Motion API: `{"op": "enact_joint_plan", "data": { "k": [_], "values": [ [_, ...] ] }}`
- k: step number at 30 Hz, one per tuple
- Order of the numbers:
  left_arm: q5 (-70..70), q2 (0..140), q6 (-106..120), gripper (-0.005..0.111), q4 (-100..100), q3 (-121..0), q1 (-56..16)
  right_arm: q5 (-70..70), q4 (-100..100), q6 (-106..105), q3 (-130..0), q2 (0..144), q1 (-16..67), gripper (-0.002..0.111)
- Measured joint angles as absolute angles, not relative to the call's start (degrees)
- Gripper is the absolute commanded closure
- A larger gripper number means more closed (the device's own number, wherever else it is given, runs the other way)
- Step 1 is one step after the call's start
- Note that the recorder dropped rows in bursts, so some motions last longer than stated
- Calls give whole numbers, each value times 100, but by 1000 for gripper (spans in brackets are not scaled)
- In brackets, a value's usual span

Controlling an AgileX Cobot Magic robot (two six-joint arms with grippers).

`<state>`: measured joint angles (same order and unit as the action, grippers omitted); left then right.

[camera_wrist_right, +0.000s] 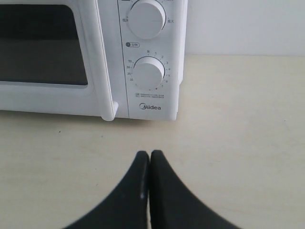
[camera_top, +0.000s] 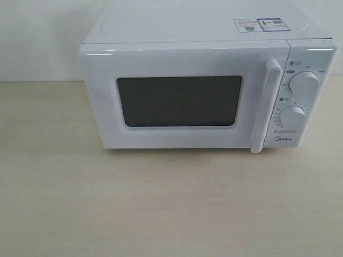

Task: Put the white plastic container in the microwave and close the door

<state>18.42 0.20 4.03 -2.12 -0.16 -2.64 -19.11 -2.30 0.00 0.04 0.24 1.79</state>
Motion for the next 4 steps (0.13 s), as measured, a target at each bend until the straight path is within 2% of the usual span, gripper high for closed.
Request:
{"op": "enact_joint_plan", "data": {
  "k": [4],
  "values": [
    [1842, 20, 403, 103, -212, -16, -264, -1911, -230, 0, 4, 24, 179, 109]
  ]
}}
